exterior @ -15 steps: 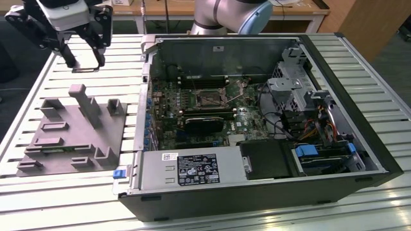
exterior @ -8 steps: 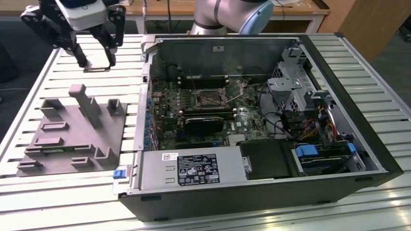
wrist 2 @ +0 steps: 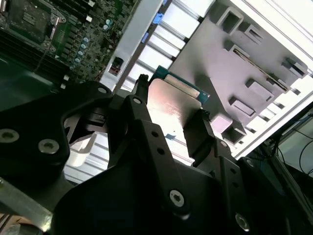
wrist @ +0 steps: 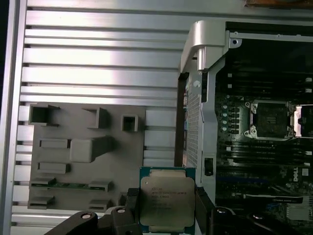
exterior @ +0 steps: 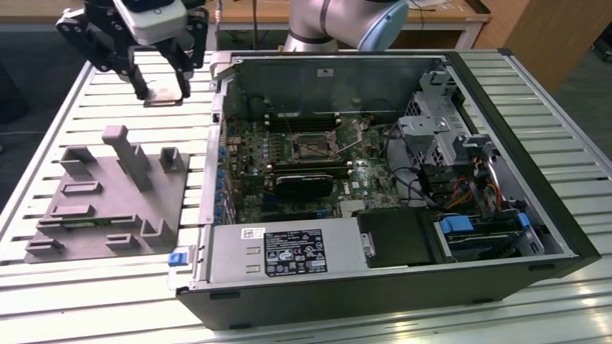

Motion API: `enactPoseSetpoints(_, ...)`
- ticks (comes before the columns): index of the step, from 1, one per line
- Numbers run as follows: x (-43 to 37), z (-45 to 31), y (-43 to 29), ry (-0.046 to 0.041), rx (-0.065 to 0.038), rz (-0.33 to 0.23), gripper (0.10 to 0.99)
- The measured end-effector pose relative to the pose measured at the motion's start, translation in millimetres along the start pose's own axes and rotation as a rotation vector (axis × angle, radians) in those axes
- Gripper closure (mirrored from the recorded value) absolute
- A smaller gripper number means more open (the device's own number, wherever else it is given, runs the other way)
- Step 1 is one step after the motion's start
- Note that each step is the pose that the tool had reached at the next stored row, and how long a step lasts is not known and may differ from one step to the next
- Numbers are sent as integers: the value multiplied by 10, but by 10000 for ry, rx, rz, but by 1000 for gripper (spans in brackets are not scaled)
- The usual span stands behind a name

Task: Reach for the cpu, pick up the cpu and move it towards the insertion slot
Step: 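Pick up the cpu and move it towards the insertion slot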

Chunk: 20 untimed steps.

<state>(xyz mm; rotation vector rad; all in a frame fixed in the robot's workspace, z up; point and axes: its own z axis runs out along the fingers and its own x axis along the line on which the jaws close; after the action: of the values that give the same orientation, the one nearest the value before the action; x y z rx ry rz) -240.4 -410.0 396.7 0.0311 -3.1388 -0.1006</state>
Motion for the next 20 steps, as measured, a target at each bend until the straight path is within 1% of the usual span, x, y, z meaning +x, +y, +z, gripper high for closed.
enactPoseSetpoints(20,-567,-1,-11,1,1,0,545)
